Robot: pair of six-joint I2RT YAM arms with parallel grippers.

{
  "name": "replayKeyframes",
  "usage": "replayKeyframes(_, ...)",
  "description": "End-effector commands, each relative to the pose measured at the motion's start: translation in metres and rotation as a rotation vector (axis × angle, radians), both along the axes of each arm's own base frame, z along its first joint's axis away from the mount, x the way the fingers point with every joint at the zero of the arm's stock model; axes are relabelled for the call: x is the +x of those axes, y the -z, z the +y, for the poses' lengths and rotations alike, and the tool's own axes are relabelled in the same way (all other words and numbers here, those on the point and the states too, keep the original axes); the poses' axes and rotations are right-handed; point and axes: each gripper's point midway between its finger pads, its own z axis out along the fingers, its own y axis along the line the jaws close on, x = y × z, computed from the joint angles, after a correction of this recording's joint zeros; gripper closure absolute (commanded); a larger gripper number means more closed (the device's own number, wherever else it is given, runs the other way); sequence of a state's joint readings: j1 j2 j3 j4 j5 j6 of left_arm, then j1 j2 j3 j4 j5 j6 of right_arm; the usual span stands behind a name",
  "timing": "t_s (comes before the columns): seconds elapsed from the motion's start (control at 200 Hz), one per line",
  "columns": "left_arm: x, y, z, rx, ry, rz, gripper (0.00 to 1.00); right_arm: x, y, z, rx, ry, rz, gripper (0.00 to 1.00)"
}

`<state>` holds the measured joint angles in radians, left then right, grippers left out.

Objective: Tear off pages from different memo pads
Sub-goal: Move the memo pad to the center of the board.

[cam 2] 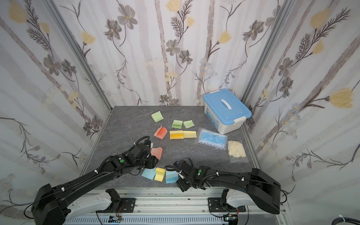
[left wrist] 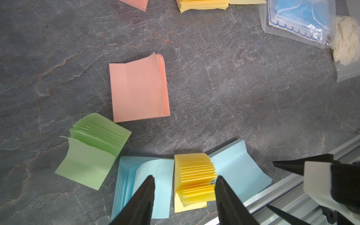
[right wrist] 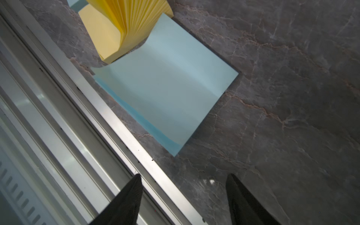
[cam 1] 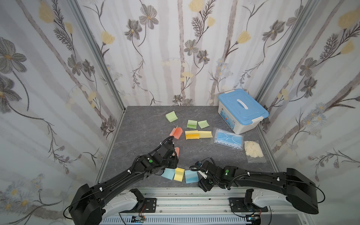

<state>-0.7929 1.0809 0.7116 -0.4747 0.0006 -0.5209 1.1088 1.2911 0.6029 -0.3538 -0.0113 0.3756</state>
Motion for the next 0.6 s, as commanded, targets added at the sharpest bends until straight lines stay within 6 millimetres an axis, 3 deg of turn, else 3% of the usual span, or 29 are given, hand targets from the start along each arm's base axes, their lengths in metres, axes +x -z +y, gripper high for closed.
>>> replayKeyframes(0.0, 0.003, 0.0, 0.004, 0.002, -0.033, -0.013, 0.47, 0.011, -0.001, 0.008, -0.011, 0.021, -0.042, 0.31)
replayKeyframes(0.31, 0.001, 0.006, 0.009, 0.015, -0.036, -0.02, 0.47, 0.03, 0.01, 0.026, -0.084, -0.014, -0.091, 0.33)
replayKeyframes(0.595, -0.001, 0.014, 0.008, 0.02, -0.021, -0.013, 0.47, 0.089, 0.011, 0.019, -0.179, 0.025, -0.193, 0.33)
